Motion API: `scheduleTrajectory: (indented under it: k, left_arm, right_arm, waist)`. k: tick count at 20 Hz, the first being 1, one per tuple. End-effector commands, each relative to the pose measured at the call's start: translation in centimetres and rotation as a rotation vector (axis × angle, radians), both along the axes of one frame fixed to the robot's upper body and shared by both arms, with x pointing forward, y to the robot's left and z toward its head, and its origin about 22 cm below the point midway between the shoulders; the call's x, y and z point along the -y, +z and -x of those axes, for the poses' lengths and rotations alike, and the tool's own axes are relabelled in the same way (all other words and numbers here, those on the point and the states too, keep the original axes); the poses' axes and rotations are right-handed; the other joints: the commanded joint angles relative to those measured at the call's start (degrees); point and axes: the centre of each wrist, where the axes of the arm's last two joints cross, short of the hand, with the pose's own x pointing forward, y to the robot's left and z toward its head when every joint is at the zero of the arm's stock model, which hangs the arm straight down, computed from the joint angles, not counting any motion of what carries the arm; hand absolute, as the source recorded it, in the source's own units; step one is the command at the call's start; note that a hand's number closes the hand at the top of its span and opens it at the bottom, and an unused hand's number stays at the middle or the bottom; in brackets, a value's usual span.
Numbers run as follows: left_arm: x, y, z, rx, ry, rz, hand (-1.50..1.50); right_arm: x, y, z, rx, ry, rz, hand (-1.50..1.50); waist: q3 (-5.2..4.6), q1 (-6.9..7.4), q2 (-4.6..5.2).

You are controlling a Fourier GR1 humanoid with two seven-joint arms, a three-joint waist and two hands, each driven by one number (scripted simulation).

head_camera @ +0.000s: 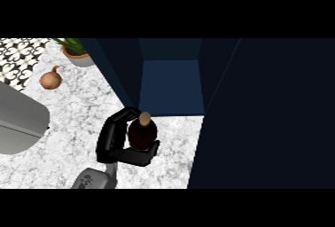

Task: Pick up the wine, place it into the cabinet and close the cabinet

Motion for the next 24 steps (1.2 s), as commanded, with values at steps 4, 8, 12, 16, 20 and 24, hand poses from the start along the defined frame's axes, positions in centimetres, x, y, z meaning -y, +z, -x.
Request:
scheduleTrajectory:
  k: [4,8,12,16,20,24]
  left_arm:
    - [0.4,0.7,-2.4,0.025,0.012,-0.057,1.50]
    - [0.6,0.6,-5.6,-0.011,0.023,-0.076,1.50]
    - [3.1,0.9,-6.6,-0.024,0.004,-0.099,1.50]
    - [3.6,2.8,-9.0,-0.026,-0.006,-0.069,1.50]
    - [4.1,1.2,-9.7,-0.022,-0.010,-0.072,1.50]
    - [4.8,2.8,-11.7,-0.069,0.002,-0.042,1.50]
  right_arm:
    - [1.3,3.4,2.9,0.042,0.011,-0.077,-1.50]
    - [1.5,3.6,3.5,0.044,0.063,-0.073,-1.50]
    - [1.0,2.7,2.2,0.037,0.040,-0.061,-1.50]
    - [1.7,3.5,3.1,0.036,0.026,-0.078,-1.50]
    - [0.5,1.7,3.1,0.031,0.040,-0.109,-1.50]
    - [1.5,3.3,2.9,0.049,0.058,-0.102,-1.50]
  waist:
    - [0.02,0.38,0.08]
    - [0.02,-0.60,0.17]
    - [-0.01,-0.12,0.27]
    - [0.01,-0.89,0.22]
    - [-0.01,-1.39,0.27]
    - [-0.02,-1.46,0.53]
